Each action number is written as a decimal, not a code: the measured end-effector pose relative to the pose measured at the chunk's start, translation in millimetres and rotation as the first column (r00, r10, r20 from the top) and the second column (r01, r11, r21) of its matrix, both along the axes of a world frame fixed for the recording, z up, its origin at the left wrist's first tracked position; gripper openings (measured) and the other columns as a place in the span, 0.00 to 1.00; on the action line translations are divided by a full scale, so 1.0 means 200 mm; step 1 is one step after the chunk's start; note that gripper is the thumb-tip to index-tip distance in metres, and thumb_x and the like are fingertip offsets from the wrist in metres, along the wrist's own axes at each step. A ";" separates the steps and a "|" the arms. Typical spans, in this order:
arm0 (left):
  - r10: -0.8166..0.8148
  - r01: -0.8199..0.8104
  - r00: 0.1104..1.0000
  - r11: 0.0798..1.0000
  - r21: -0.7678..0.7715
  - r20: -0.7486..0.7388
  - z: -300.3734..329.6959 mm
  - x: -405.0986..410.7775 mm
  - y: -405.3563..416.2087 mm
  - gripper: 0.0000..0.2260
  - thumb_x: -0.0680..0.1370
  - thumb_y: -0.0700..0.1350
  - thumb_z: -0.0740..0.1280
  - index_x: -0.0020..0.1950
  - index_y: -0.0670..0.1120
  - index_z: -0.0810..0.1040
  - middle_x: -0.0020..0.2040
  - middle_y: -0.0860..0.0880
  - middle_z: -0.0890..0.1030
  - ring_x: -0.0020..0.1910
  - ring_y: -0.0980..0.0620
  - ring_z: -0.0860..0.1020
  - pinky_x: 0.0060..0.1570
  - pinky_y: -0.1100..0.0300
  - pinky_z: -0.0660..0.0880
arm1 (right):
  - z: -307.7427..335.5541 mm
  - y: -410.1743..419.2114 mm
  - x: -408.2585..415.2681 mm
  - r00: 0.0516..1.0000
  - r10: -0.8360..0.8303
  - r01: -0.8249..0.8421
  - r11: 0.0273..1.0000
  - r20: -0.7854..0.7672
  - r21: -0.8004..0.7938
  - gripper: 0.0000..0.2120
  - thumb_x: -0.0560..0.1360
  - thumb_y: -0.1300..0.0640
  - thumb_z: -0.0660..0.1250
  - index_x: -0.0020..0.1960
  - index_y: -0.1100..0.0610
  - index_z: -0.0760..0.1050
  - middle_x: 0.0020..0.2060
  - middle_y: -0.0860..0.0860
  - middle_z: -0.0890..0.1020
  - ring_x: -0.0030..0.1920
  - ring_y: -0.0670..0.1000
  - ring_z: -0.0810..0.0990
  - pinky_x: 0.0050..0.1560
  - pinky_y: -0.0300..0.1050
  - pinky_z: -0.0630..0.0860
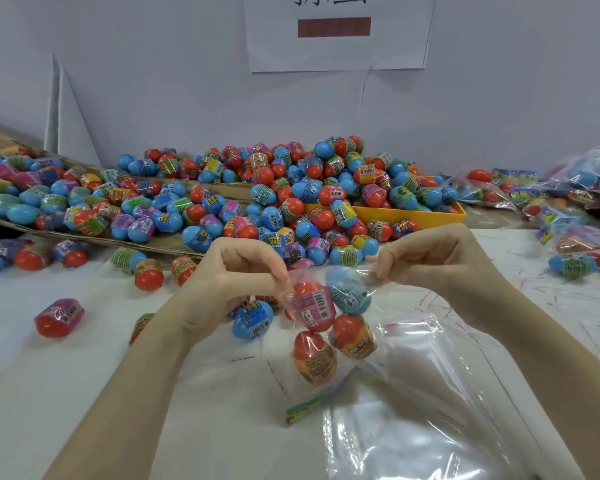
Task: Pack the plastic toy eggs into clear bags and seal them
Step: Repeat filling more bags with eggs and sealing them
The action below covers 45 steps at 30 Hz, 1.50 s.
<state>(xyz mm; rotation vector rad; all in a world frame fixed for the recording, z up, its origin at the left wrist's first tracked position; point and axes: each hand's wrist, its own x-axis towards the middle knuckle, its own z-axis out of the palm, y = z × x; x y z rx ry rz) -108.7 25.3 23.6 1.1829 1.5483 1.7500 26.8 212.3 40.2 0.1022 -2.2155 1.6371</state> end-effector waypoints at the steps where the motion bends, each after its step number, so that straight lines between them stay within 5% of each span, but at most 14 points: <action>1: -0.013 0.013 1.000 1.000 -0.001 0.000 0.00 0.00 0.00 0.03 0.55 0.42 0.69 0.27 0.49 0.81 0.27 0.51 0.79 0.29 0.56 0.78 0.32 0.67 0.75 | 0.00 0.00 0.00 1.000 0.003 -0.003 1.000 -0.002 -0.013 0.24 0.66 0.80 0.61 0.29 0.55 0.82 0.28 0.49 0.83 0.32 0.44 0.82 0.36 0.32 0.77; 7: -0.065 0.065 0.998 0.998 -0.001 0.004 0.02 0.00 -0.01 0.09 0.59 0.34 0.65 0.27 0.47 0.81 0.28 0.49 0.78 0.30 0.56 0.77 0.33 0.68 0.74 | -0.02 0.00 -0.02 1.000 0.008 -0.010 0.996 -0.025 -0.090 0.22 0.66 0.80 0.61 0.29 0.56 0.82 0.28 0.50 0.82 0.32 0.46 0.82 0.36 0.34 0.77; 12: -0.090 0.090 0.996 0.996 -0.014 -0.005 0.02 0.00 -0.02 0.04 0.58 0.42 0.70 0.31 0.47 0.83 0.31 0.50 0.80 0.33 0.56 0.79 0.35 0.67 0.76 | -0.03 0.01 -0.02 0.999 -0.011 0.006 0.991 -0.038 -0.132 0.16 0.61 0.76 0.66 0.28 0.56 0.82 0.27 0.50 0.82 0.31 0.46 0.81 0.36 0.35 0.78; 15: -0.068 0.068 0.998 0.997 -0.038 0.000 0.02 -0.01 -0.02 0.04 0.58 0.43 0.72 0.31 0.46 0.83 0.31 0.49 0.80 0.32 0.55 0.78 0.35 0.66 0.76 | -0.04 0.02 -0.02 0.998 -0.044 0.040 0.994 -0.036 -0.102 0.24 0.65 0.81 0.61 0.26 0.56 0.81 0.26 0.50 0.81 0.30 0.45 0.80 0.35 0.35 0.77; 24: 0.022 -0.030 0.997 0.992 -0.124 -0.069 0.02 0.02 0.02 0.10 0.55 0.45 0.78 0.22 0.48 0.76 0.24 0.52 0.76 0.25 0.58 0.75 0.28 0.68 0.73 | -0.03 -0.01 -0.02 0.998 -0.040 0.041 0.999 -0.042 0.001 0.22 0.65 0.81 0.63 0.26 0.56 0.79 0.26 0.50 0.81 0.31 0.45 0.81 0.37 0.35 0.78; 34: -0.026 0.022 0.999 0.993 -0.119 -0.038 0.04 0.02 0.00 0.15 0.57 0.38 0.74 0.29 0.49 0.68 0.26 0.52 0.76 0.24 0.59 0.73 0.27 0.70 0.72 | -0.06 -0.02 -0.03 0.986 -0.149 0.162 0.956 -0.074 0.244 0.24 0.64 0.83 0.57 0.26 0.56 0.74 0.29 0.51 0.81 0.36 0.44 0.83 0.40 0.35 0.79; 39: 0.001 -0.003 1.000 0.990 -0.138 -0.021 0.02 0.00 0.00 0.18 0.56 0.38 0.75 0.31 0.49 0.66 0.28 0.50 0.77 0.25 0.57 0.74 0.29 0.67 0.75 | -0.01 0.02 0.00 0.984 -0.068 0.009 0.942 0.164 0.336 0.25 0.70 0.78 0.61 0.30 0.51 0.80 0.40 0.43 0.84 0.47 0.38 0.81 0.50 0.30 0.75; 41: 0.011 -0.013 1.000 0.991 -0.137 -0.017 0.02 0.00 0.00 0.18 0.56 0.37 0.75 0.31 0.49 0.66 0.27 0.50 0.77 0.25 0.56 0.74 0.30 0.67 0.75 | 0.01 0.07 0.03 0.966 -0.094 0.011 0.945 0.239 0.327 0.28 0.69 0.79 0.58 0.29 0.49 0.81 0.40 0.40 0.84 0.46 0.37 0.81 0.51 0.35 0.76; 45: 0.000 -0.004 1.000 0.991 -0.136 -0.028 0.03 0.01 0.00 0.17 0.56 0.38 0.75 0.30 0.50 0.68 0.26 0.52 0.76 0.24 0.57 0.73 0.29 0.68 0.73 | 0.04 0.05 0.03 0.970 -0.242 0.232 0.956 0.031 0.180 0.13 0.70 0.67 0.67 0.35 0.50 0.81 0.41 0.46 0.85 0.45 0.44 0.82 0.51 0.45 0.78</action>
